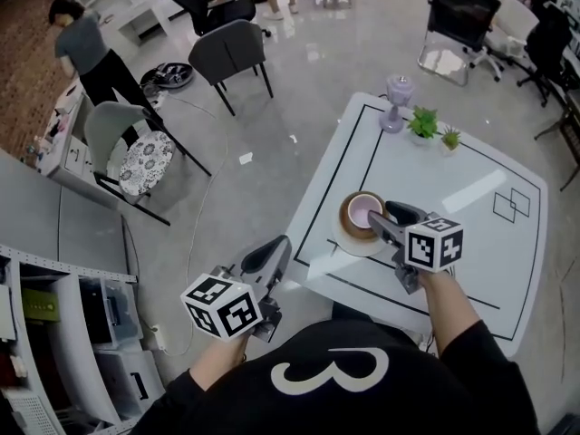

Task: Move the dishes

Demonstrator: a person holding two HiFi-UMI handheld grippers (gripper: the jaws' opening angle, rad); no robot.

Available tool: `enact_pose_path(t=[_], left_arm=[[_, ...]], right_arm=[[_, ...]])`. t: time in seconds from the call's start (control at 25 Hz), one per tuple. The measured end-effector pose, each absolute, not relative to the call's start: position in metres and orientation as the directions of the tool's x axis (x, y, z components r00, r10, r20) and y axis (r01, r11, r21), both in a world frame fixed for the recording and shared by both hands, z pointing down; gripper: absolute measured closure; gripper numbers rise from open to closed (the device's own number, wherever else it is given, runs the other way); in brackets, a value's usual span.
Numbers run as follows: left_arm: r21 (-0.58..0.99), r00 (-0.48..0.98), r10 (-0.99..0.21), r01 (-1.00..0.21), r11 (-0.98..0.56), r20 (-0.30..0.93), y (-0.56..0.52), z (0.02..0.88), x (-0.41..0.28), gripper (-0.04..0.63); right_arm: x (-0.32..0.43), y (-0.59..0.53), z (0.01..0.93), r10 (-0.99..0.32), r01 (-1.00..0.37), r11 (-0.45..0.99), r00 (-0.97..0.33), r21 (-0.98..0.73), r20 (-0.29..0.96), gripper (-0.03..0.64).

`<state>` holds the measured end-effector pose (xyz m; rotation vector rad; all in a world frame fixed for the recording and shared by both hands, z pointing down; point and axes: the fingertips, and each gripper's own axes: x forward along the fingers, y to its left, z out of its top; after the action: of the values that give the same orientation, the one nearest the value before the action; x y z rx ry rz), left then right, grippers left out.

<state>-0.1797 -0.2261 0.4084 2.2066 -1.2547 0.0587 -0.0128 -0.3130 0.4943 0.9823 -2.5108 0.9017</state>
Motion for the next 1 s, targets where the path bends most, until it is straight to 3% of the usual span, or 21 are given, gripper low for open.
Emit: enact_pose_path(t=[0.4, 0.84, 1.0], left_arm=[[0.463, 0.519, -0.787, -0.817, -0.343, 0.332, -0.222, 0.412, -0.19, 0.594], [0.453, 0.52, -0.784, -0.821, -0.349, 0.339, -0.222, 0.413, -0.191, 0.594], [0.456, 0.527, -0.779, -0.816, -0.354, 0.339, -0.222, 0.415, -0.19, 0.594]], right_arm=[[-0.01, -0.32, 0.51, -0.529, -0.71, 0.471, -0.702, -0.523, 0.477, 0.517], [-0.008, -0.322, 0.51, -0.564, -0.744, 0.453, -0.666, -0.491, 0.489, 0.597], [-0.007, -0.322, 0.511, -0.566, -0.75, 0.451, -0.66, -0.484, 0.494, 0.597]])
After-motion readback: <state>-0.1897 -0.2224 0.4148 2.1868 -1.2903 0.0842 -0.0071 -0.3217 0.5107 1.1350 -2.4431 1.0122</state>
